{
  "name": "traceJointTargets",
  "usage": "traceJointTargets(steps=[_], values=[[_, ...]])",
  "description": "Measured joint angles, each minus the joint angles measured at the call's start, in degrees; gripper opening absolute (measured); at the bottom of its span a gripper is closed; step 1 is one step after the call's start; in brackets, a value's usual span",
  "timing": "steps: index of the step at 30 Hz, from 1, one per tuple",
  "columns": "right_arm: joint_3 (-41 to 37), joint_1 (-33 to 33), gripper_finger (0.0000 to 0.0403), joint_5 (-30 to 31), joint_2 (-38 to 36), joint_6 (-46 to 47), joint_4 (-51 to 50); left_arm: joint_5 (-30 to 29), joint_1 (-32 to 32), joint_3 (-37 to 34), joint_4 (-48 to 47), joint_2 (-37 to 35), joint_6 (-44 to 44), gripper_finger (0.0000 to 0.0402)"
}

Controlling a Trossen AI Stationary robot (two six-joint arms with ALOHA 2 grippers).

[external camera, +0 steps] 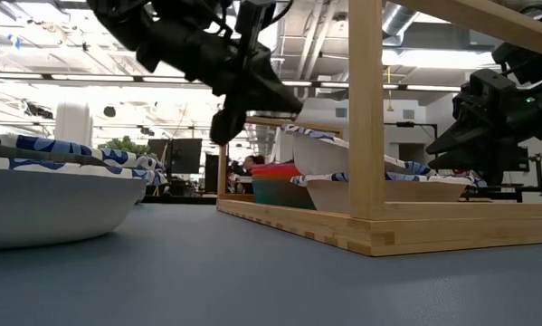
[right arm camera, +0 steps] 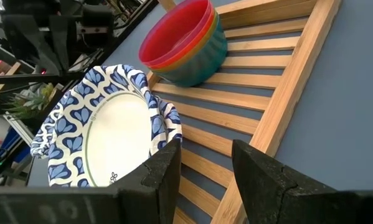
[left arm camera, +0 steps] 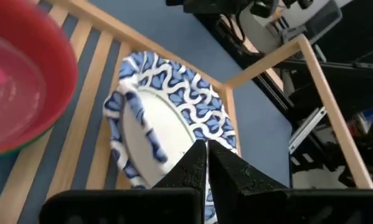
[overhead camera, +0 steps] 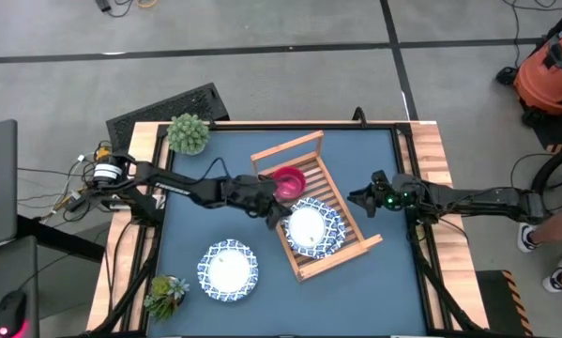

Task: Place and stack bowls onto a shelf
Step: Stack the white blue bowl on top of the white blue bowl on the shelf

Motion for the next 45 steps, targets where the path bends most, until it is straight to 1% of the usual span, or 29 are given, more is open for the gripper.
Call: traceJointTargets(steps=[3,6,10,16,22,24,26,28,29,31,33,35,39,42,45], values=[[0.0,0.0,0.0171,0.0,0.0,0.0,0.0,-1.8,-0.5,-1.6,1.3,0.0,-0.9,0.0],[0.0,0.0,0.0171,0.0,0.0,0.0,0.0,-2.6,-0.9,-1.8,0.0,0.2,-1.0,0.0],[0.0,0.0,0.0171,0.0,0.0,0.0,-0.1,-2.0,-0.9,-1.8,0.3,2.2,-1.3,0.0],[0.0,0.0,0.0171,0.0,0.0,0.0,-0.4,-0.4,-0.9,-1.8,1.0,5.9,-4.4,0.0],[0.0,0.0,0.0171,0.0,0.0,0.0,-0.4,-0.9,-0.8,-1.6,4.1,5.6,-4.5,0.0],[0.0,0.0,0.0171,0.0,0.0,0.0,-0.4,1.6,-0.6,-0.9,4.1,5.6,-4.7,0.0],[0.0,0.0,0.0171,0.0,0.0,0.4,-0.4,7.4,-0.3,-0.2,4.1,5.2,-4.4,0.0],[0.0,0.0,0.0171,0.0,0.0,0.4,-0.4,12.9,-0.1,0.0,1.3,3.8,-4.5,0.0],[0.0,0.0,0.0171,0.0,0.0,0.4,-0.4,14.7,-0.1,0.2,-1.3,2.7,-4.6,0.0],[0.0,0.0,0.0171,0.0,0.0,0.4,-0.4,16.9,-0.2,0.2,-9.0,-0.2,-4.3,0.0],[0.0,0.0,0.0171,0.0,0.0,0.4,-0.5,16.8,-0.7,0.2,-16.9,-3.6,-2.6,0.0],[0.0,0.0,0.0171,0.0,0.0,0.4,-0.5,15.2,-1.5,0.2,-25.3,-7.3,-1.0,0.0],[0.0,0.0,0.0171,0.0,0.0,0.4,-0.5,10.8,-4.1,0.1,-38.1,-15.3,-0.6,0.0],[0.0,0.0,0.0171,0.0,0.0,0.3,-0.5,5.0,-7.6,0.1,-45.1,-21.4,-1.1,0.0],[0.0,0.0,0.0171,0.0,0.0,0.3,-0.6,-1.6,-12.3,0.1,-49.5,-26.1,-1.4,0.0002]])
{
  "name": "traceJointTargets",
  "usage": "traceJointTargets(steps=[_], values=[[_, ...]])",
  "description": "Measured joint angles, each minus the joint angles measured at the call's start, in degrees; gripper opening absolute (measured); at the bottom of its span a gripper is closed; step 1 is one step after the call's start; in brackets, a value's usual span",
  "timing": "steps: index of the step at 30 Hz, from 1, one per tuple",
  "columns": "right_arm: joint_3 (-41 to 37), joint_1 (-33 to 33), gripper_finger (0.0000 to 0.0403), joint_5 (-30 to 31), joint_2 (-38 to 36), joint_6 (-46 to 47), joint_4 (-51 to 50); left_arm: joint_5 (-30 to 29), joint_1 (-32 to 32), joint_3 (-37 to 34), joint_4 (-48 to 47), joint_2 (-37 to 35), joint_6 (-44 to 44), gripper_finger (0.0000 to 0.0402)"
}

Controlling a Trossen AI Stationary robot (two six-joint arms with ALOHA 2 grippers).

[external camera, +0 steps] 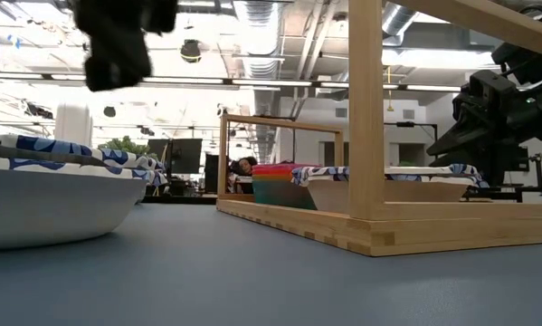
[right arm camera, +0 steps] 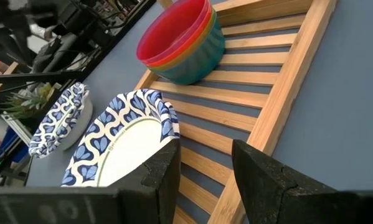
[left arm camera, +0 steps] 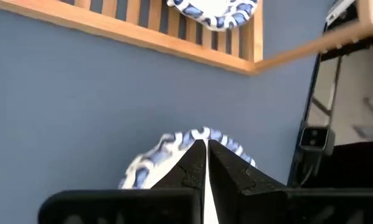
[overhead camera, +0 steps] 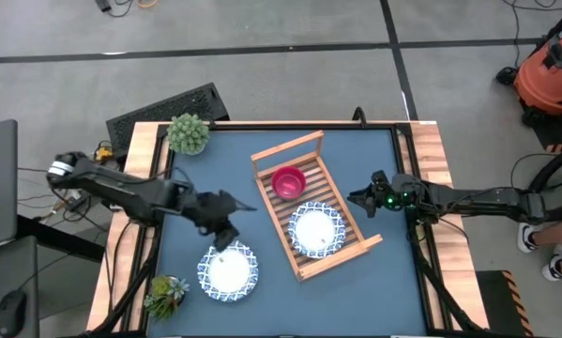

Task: Place and stack bowls onto a shelf
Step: Stack the white blue bowl on top of the white blue bowl on the shelf

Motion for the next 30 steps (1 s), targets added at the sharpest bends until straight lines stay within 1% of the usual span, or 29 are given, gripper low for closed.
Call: traceJointTargets(steps=[3,7,9,12,15,18,21,23,26,30], values=[[0.0,0.0,0.0171,0.0,0.0,0.1,-0.1,-4.6,-4.8,0.0,-1.6,-3.2,1.2,0.0015],[0.0,0.0,0.0171,0.0,0.0,0.1,-0.3,-8.2,-9.0,0.0,-1.6,-4.3,5.2,0.005],[0.0,0.0,0.0171,0.1,0.0,0.1,-0.3,-8.3,-10.0,0.0,-1.7,-4.0,6.8,0.0075],[0.0,0.0,0.0171,0.1,0.0,0.1,-0.3,-7.7,-10.8,0.0,-2.3,-2.3,6.7,0.0115],[0.0,0.0,0.0171,0.3,0.0,0.1,-0.5,-7.2,-11.6,0.0,-6.5,-0.3,4.0,0.0152],[0.0,0.0,0.0171,1.1,0.0,0.1,-0.6,-8.2,-12.3,0.0,-12.1,2.2,2.7,0.0179],[0.0,0.0,0.0171,2.1,0.0,0.1,-0.5,-8.9,-12.9,0.0,-13.9,3.9,3.5,0.0194],[0.0,0.0,0.0171,2.2,0.0,0.1,-0.5,-7.2,-13.4,0.0,-14.7,4.9,2.4,0.0198],[0.0,0.0,0.0171,2.2,0.0,0.1,-0.6,-5.7,-15.1,0.0,-16.6,5.6,-2.3,0.0199],[0.0,0.0,0.0171,2.7,0.0,0.1,-0.6,-8.1,-18.2,0.0,-19.7,5.6,-10.8,0.02]])
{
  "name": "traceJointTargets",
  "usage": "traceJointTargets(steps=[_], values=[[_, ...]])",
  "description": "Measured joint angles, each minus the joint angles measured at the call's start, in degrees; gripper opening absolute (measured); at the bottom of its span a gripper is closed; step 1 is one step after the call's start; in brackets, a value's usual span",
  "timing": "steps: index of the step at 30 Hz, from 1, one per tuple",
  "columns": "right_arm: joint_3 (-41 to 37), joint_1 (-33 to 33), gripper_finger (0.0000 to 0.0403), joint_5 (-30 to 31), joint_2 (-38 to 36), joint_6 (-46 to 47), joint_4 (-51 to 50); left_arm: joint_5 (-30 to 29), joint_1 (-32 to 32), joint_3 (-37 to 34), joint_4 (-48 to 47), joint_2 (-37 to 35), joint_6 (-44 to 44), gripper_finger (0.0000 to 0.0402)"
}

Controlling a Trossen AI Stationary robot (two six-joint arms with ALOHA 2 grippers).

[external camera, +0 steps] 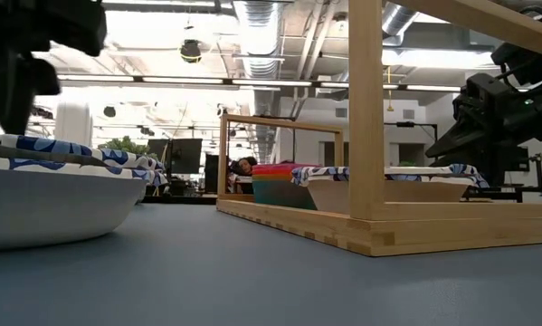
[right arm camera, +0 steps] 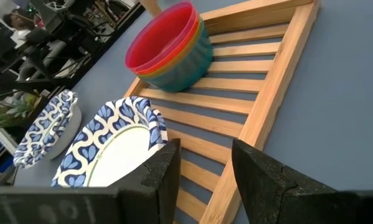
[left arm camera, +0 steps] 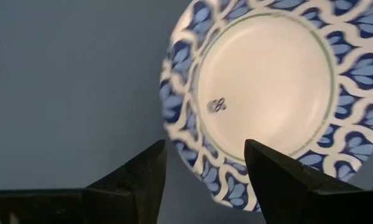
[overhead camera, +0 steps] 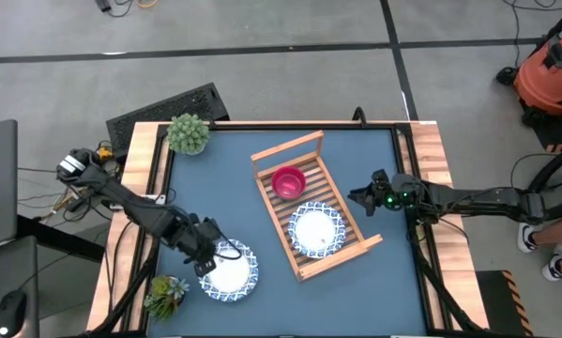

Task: Place and stack bowls onto a shelf
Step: Stack the white blue bowl on top of the white blue bowl on the shelf

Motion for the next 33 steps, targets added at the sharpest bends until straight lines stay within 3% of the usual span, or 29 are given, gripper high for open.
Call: traceJointTargets(steps=[11,20,33], values=[[0.0,0.0,0.0171,0.5,0.0,-0.4,0.0,-3.4,-5.9,0.0,-0.4,0.0,-10.8,0.0178],[0.0,0.0,0.0171,0.5,0.0,-0.5,-0.1,-5.3,-6.5,0.0,-0.5,0.9,-11.1,0.0163],[0.0,0.0,0.0171,0.5,0.0,-0.5,-0.1,-1.1,-6.8,0.0,3.2,8.2,-11.6,0.0162]])
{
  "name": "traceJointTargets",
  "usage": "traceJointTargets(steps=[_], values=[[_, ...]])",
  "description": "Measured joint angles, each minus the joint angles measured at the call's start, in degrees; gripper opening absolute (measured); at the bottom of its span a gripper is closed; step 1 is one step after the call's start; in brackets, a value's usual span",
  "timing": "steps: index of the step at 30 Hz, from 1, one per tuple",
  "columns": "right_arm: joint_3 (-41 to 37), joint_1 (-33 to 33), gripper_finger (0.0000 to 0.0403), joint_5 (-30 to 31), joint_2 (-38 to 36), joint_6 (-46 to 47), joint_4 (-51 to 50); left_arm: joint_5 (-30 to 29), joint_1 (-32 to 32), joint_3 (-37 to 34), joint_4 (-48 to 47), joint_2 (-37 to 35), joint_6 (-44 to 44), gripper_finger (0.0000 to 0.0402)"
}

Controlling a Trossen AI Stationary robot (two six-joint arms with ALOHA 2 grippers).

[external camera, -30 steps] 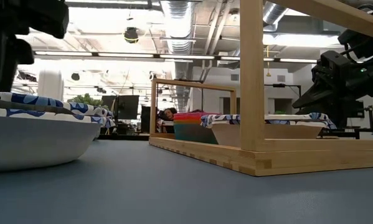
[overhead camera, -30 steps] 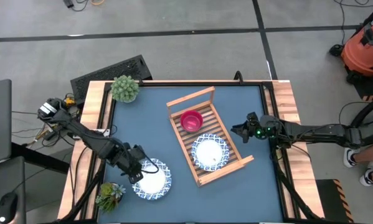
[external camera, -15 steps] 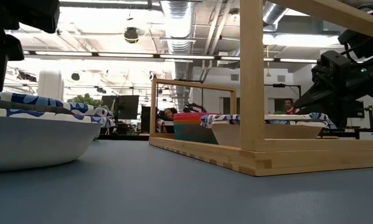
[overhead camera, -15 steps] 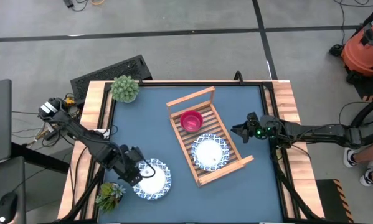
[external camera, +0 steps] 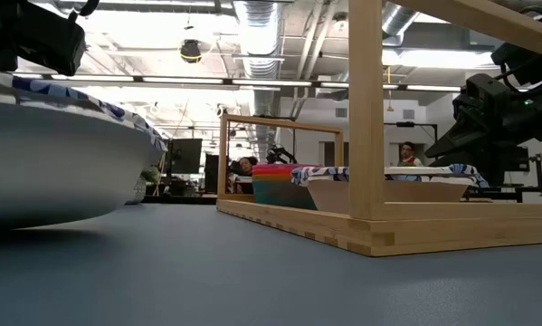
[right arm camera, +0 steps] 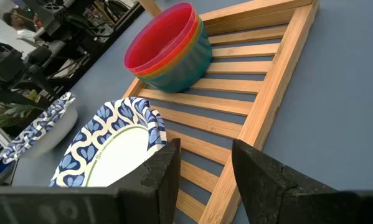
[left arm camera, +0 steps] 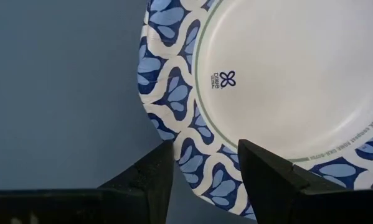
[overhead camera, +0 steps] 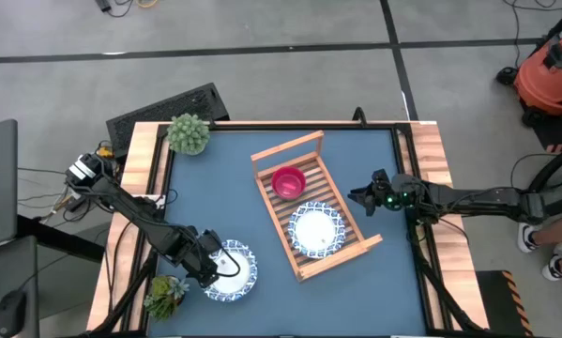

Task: Place and stack bowls onto a shelf
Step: Stack the white blue bowl on top of the white blue bowl on the shelf

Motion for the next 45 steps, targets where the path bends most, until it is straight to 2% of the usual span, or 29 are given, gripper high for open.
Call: traceJointTargets(steps=[5,8,12,14,22,25,29,39,45], values=[[0.0,0.0,0.0171,0.0,0.0,0.0,0.0,0.6,0.0,0.0,0.0,0.0,-0.3,0.0136],[0.0,0.0,0.0171,0.0,0.0,0.0,0.0,2.0,0.1,0.0,-0.1,0.0,-0.3,0.0095],[0.0,0.0,0.0171,0.0,0.0,0.0,0.0,3.5,0.1,0.0,0.0,-0.2,-0.9,0.0021],[0.0,0.0,0.0171,0.0,0.0,0.0,0.0,3.4,0.1,0.1,-0.2,-0.5,-2.3,0.0008],[0.0,0.0,0.0171,0.0,0.0,0.3,0.0,1.5,0.3,0.1,-0.2,-3.9,-7.4,0.0041],[0.0,0.0,0.0171,0.0,0.0,0.4,0.0,0.2,0.3,0.1,-0.1,-5.2,-11.8,0.0058],[0.0,0.0,0.0171,0.0,0.0,0.3,0.0,0.6,0.1,0.1,0.2,-5.8,-17.7,0.009],[0.0,0.0,0.0171,0.0,0.0,-0.1,-0.1,1.3,-0.2,0.1,-0.2,-4.6,-21.3,0.0178],[0.0,0.0,0.0171,0.0,0.0,-0.2,-0.2,1.1,0.1,0.1,0.3,-2.8,-25.3,0.0184]])
